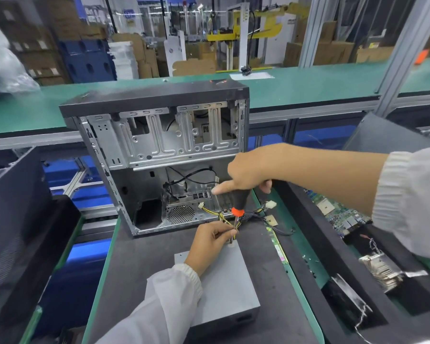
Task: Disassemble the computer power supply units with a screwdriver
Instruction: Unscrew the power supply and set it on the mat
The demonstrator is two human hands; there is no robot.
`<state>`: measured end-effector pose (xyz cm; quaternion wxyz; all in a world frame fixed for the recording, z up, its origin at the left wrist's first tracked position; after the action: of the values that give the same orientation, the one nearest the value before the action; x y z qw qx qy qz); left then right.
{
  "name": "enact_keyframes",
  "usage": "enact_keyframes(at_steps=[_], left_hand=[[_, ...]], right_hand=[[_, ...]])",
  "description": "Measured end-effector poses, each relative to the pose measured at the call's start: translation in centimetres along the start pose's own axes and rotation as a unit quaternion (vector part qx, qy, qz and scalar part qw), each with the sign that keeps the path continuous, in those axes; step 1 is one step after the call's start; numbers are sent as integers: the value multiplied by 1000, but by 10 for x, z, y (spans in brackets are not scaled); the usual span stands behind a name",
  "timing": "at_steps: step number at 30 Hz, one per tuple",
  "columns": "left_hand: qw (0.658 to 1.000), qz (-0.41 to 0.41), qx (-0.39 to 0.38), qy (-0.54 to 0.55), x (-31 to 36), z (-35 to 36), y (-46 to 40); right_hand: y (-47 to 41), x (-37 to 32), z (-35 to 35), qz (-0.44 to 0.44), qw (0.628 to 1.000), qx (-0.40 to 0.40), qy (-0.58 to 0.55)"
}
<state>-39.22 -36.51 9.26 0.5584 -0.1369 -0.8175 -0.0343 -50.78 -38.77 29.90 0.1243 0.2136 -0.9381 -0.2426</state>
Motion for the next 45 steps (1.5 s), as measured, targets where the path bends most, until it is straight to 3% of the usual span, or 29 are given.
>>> enact_keyframes(at_steps=[4,8,10,12,14,17,21,23,25,27,29,33,36,38,40,45], left_hand=[[1000,-14,-21,13,5,0,1],[997,3,-69,34,30,-10,-11],[997,21,-72,20,35,-13,-13],[997,33,-72,16,35,-17,-11],[997,30,-72,20,33,-19,-10],[996,10,-87,24,35,-21,-12],[991,-18,-116,60,38,-25,-12],[991,-20,-120,59,37,-24,-11],[991,-22,-116,61,34,-23,-13],[990,-28,-119,74,33,-22,-16],[986,-35,-125,108,32,-22,-17],[977,-42,-122,169,33,-20,-17],[974,-41,-135,177,35,-15,-18],[973,-41,-142,178,37,-12,-19],[974,-42,-138,174,38,-12,-19],[979,-38,-115,162,42,-13,-19]], right_hand=[[-9,-3,9,-70,987,81,124],[-6,-5,14,-145,975,93,143],[-1,-7,9,-139,983,86,88],[1,-3,1,-62,996,68,-5],[2,-7,-3,-2,999,36,-2],[-4,-17,-4,-54,994,37,85],[8,-21,-6,-71,994,5,-84],[11,-21,-6,-75,993,-9,-87],[10,-22,-6,-5,995,-6,-96],[8,-25,-6,30,999,16,13],[2,-26,-4,-2,996,27,90],[9,-20,-12,-45,997,-42,-51],[8,-16,-11,0,996,-11,-92],[8,-16,-6,37,999,14,-6],[3,-12,-2,10,996,35,80],[8,1,-5,-87,995,19,-42]])
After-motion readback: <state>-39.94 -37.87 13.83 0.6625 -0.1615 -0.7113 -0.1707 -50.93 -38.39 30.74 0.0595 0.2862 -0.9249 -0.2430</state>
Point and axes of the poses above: each hand's wrist, its own y-axis away from the middle knuckle, its own z-axis out of the palm, x = y × z, the point moved 2 cm from there along -y, towards the middle knuckle, and after that the axes turned 6 degrees about -z, right-handed, at the moved point
